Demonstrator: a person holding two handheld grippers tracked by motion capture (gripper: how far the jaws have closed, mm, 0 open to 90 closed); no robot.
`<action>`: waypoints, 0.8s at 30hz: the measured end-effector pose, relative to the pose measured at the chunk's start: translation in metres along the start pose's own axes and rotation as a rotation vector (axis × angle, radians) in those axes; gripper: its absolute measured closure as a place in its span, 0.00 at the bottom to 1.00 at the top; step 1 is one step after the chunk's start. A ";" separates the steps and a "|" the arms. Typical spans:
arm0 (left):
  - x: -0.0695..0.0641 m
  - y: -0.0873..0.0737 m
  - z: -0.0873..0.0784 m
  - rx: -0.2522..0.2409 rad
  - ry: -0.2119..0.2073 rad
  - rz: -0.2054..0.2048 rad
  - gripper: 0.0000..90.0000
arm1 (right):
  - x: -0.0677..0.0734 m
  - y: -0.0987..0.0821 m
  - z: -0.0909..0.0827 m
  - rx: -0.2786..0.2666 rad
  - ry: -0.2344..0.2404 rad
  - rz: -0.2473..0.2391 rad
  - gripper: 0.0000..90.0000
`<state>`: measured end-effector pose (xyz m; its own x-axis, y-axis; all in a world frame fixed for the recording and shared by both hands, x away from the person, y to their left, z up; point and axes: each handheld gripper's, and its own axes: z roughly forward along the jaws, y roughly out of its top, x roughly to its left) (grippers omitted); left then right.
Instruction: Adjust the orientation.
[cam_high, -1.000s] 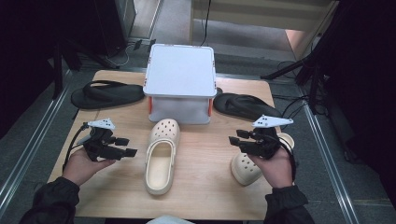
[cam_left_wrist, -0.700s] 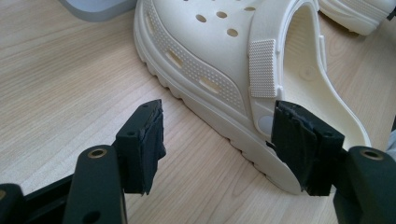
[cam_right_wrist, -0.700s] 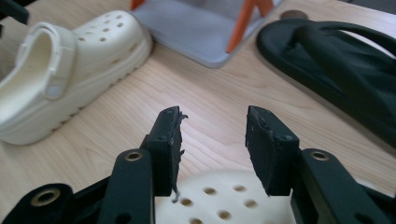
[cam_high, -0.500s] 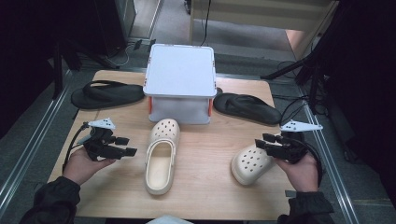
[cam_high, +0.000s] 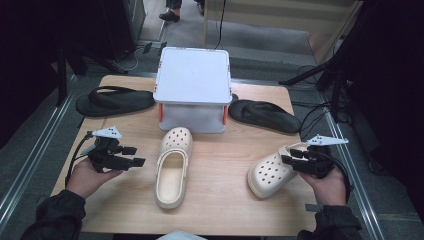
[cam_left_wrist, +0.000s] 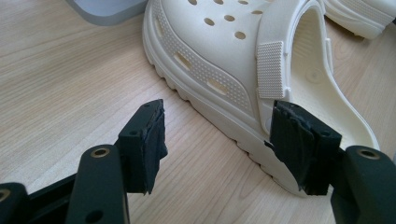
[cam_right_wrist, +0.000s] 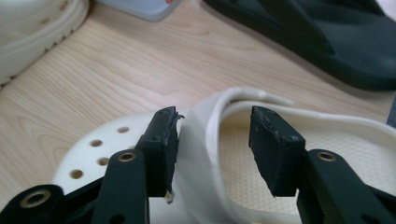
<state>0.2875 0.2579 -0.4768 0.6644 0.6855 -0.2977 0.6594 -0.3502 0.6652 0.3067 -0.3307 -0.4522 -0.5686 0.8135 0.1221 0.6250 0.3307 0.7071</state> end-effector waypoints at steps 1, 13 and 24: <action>0.000 0.000 0.000 0.000 0.001 0.002 0.41 | -0.001 -0.002 0.003 0.005 0.002 0.005 0.57; 0.000 -0.001 0.000 -0.004 0.003 0.008 0.41 | 0.000 -0.004 0.013 0.062 0.082 0.046 0.81; -0.002 0.001 -0.006 -0.026 -0.003 0.004 0.42 | 0.033 0.033 0.009 0.040 0.175 0.048 0.88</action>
<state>0.2843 0.2601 -0.4715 0.6684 0.6820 -0.2968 0.6470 -0.3364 0.6843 0.3140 -0.2886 -0.4311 -0.6195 0.7345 0.2770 0.6726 0.3146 0.6699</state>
